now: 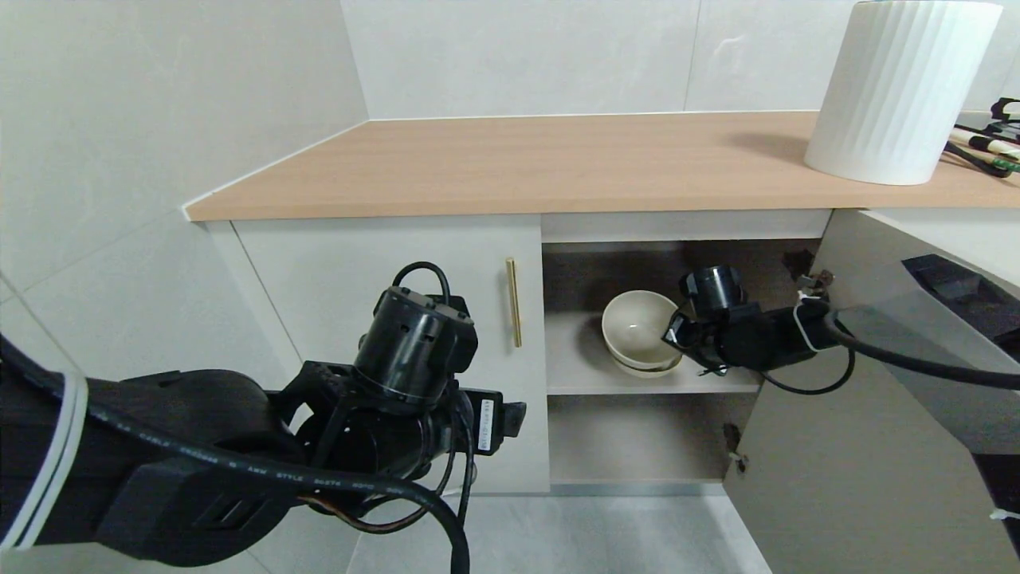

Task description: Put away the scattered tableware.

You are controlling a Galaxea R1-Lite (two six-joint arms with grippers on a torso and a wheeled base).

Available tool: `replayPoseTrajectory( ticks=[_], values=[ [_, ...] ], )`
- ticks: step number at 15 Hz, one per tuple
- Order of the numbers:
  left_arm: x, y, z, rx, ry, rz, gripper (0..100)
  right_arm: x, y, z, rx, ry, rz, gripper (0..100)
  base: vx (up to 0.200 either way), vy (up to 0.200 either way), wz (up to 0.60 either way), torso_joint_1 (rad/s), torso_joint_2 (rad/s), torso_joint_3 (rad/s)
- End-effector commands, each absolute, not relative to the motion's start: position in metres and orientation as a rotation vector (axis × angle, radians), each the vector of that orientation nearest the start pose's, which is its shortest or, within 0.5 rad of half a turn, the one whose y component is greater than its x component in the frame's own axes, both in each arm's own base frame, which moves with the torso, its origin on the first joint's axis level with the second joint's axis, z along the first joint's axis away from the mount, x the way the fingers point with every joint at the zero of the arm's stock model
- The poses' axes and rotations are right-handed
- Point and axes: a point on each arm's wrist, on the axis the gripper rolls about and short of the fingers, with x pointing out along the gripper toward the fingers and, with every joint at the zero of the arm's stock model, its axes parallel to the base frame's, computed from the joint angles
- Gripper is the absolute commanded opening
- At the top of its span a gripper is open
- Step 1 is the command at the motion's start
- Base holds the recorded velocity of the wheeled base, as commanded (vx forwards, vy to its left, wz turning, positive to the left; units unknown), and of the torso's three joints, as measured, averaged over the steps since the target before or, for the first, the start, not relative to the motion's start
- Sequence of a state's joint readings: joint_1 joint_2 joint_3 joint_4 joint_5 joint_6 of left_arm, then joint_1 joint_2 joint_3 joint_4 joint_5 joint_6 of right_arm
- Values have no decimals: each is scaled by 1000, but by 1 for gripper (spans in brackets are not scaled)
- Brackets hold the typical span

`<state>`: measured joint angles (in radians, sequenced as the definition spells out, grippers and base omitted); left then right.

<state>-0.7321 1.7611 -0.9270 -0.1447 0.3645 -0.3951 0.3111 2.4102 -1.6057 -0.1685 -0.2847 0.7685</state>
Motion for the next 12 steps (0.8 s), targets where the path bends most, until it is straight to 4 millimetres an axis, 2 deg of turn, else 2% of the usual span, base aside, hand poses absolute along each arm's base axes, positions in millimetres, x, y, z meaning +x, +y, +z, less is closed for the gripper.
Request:
replayPoseTrajectory(
  ticks=[1,8,9,12],
  values=[
    [235,-200,151,-17,647,-227,100,469,139,55,557,570,-238,0,0,0,0,0,0,0],
    [236,-202,147,-11,657,-224,100,479,136,51,568,545,-258,0,0,0,0,0,0,0],
    [236,-201,146,-10,659,-224,100,479,136,51,569,544,-258,100,0,0,0,0,0,0],
    [236,-202,147,-10,657,-226,100,478,137,52,569,545,-255,100,0,0,0,0,0,0]
  ],
)
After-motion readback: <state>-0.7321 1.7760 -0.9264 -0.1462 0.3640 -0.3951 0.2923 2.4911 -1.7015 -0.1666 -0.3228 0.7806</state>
